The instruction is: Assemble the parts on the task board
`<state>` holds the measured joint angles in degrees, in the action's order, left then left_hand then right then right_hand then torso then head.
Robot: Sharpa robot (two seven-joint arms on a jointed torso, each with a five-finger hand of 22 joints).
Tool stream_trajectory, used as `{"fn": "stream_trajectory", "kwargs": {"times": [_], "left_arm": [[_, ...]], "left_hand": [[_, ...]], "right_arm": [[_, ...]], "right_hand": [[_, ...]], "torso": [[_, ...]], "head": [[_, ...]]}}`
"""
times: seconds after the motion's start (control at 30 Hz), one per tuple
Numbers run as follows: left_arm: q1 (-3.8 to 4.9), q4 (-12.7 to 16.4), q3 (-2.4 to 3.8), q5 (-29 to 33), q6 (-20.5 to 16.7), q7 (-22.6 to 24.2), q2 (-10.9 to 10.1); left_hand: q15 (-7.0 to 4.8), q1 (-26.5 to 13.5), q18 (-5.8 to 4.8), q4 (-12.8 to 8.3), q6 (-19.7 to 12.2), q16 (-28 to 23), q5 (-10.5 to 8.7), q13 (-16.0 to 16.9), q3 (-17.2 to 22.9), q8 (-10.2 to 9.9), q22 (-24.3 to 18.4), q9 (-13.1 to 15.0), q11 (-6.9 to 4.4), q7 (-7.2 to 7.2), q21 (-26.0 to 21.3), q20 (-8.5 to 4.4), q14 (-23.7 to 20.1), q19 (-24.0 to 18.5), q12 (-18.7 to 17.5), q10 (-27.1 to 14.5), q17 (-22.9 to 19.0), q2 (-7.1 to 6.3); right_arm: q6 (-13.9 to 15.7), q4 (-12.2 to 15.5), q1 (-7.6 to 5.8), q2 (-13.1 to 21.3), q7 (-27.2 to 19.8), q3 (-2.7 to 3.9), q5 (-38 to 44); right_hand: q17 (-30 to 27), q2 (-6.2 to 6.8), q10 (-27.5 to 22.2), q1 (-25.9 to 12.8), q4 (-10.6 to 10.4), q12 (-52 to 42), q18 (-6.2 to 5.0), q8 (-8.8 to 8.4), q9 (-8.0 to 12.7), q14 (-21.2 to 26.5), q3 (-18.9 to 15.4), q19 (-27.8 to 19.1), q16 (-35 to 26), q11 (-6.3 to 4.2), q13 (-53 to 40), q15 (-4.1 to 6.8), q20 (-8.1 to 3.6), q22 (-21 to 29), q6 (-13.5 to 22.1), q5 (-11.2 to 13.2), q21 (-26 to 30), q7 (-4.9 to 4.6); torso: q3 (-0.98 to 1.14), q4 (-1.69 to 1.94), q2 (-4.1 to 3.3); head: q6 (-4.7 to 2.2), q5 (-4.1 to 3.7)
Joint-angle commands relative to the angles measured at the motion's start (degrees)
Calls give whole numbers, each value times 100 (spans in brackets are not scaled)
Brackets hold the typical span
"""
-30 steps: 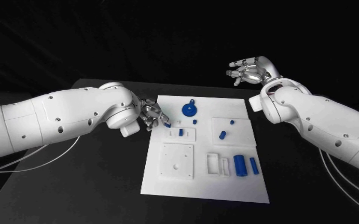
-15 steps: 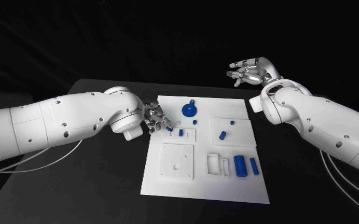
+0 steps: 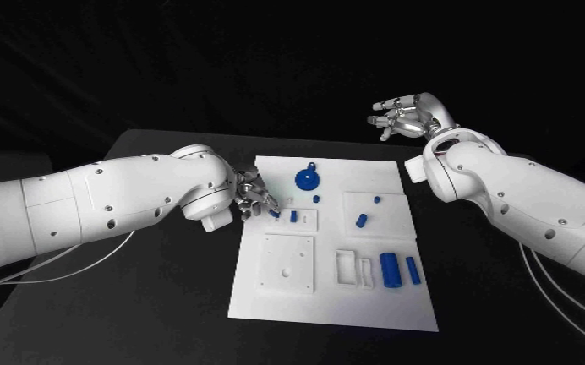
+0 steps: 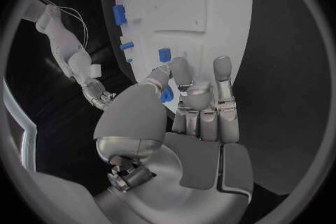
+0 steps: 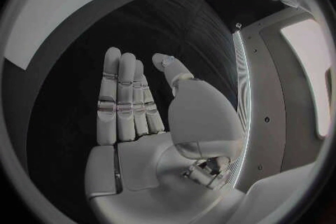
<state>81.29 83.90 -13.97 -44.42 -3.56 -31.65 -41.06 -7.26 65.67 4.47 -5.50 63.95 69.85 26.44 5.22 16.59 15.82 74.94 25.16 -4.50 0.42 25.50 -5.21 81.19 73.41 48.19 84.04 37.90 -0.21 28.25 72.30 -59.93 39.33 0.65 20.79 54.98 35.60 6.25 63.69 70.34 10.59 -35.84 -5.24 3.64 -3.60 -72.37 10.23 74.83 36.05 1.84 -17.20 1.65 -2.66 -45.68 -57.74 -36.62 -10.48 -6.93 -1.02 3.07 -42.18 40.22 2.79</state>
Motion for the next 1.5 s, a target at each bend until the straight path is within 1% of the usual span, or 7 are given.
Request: {"fn": "stream_trajectory", "kwargs": {"times": [0.03, 0.2, 0.63, 0.87, 1.43, 1.47, 1.5], "left_arm": [[-11, -13, 2, -124, 116, -33, 19], [-32, -27, 2, -129, 230, -36, 28], [-90, -57, 3, -120, 308, -23, 58], [-96, -51, 3, -128, 340, -31, 61], [-98, -56, 3, -290, 515, -50, 101], [-99, -58, 3, -305, 523, -51, 105], [-99, -60, 3, -318, 528, -51, 108]], "left_hand": [[18, -4, 29, -196, 156, 19, -11, -5, 237, 187, 101, 1771, -51, -153, 19, 28, 31, 6, 38, 273, -5, 75], [18, 0, 31, -202, 151, 19, -5, -19, 235, 201, 101, 1774, -51, -153, 23, 29, 33, 5, 42, 273, -4, 79], [20, -4, 32, -201, 140, 12, -15, -31, 231, 206, 100, 1773, -49, -152, 21, 31, 27, -1, 43, 274, -15, 77], [20, 1, 27, -207, 139, 19, -21, -43, 229, 214, 100, 1761, -49, -152, 25, 26, 28, -2, 50, 273, -6, 77], [11, 21, -28, -232, 241, 121, -82, -72, 196, 205, 108, 1654, -61, -170, 110, -25, 61, 0, 124, 273, 73, 72], [-3, 4, -25, -218, 279, 134, -86, -79, 180, 232, 106, 1558, -90, -186, 122, -25, 61, -4, 141, 272, 80, 66], [-28, -9, -29, -208, 460, 112, -62, 35, 141, 411, 102, 1724, -140, -273, 127, -30, 56, 3, 176, 262, 53, 53]], "right_arm": [[-42, 11, 3, 7, -20, 0, 21], [-41, 11, 3, 12, -17, 0, 21], [-41, 28, 8, 31, -20, 0, 19], [-38, 28, 11, 47, -19, 0, 19], [-39, 31, 25, 48, -22, 0, 18], [-40, 33, 26, 48, -22, 0, 18], [-40, 35, 27, 48, -22, 0, 18]], "right_hand": [[-7, 1, -34, -28, 17, 15, 67, -9, -1, 27, 23, -21, -25, -15, 9, -10, -10, -5, 8, -23, -16, -38], [-7, 1, -34, -28, 17, 15, 67, -9, -1, 27, 23, -21, -25, -15, 9, -10, -10, -5, 8, -23, -16, -38], [-7, 1, -34, -28, 17, 15, 67, -9, -1, 27, 23, -21, -25, -15, 9, -10, -10, -5, 8, -23, -16, -38], [-6, 1, -33, -32, 23, 15, 67, -9, -1, 26, 31, -22, -24, -16, 9, -9, -10, -7, 7, -23, -20, -38], [-5, 0, -31, -40, 34, 15, 66, -8, -1, 25, 45, -24, -22, -17, 9, -7, -11, -11, 4, -22, -26, -37], [-5, 0, -31, -40, 34, 15, 66, -8, -1, 25, 45, -24, -22, -17, 9, -7, -11, -11, 4, -22, -26, -37], [-5, 0, -31, -40, 34, 15, 66, -8, -1, 25, 45, -24, -22, -17, 9, -7, -11, -11, 4, -22, -26, -37]], "torso": [[-5, -3, -1], [-2, 7, 1], [1, 2, 0], [3, 1, 1], [0, 1, 1], [0, 0, 2], [0, 1, 2]], "head": [[13, 2], [20, 4], [56, -1], [63, 16], [80, 7], [81, 6], [84, 5]]}}
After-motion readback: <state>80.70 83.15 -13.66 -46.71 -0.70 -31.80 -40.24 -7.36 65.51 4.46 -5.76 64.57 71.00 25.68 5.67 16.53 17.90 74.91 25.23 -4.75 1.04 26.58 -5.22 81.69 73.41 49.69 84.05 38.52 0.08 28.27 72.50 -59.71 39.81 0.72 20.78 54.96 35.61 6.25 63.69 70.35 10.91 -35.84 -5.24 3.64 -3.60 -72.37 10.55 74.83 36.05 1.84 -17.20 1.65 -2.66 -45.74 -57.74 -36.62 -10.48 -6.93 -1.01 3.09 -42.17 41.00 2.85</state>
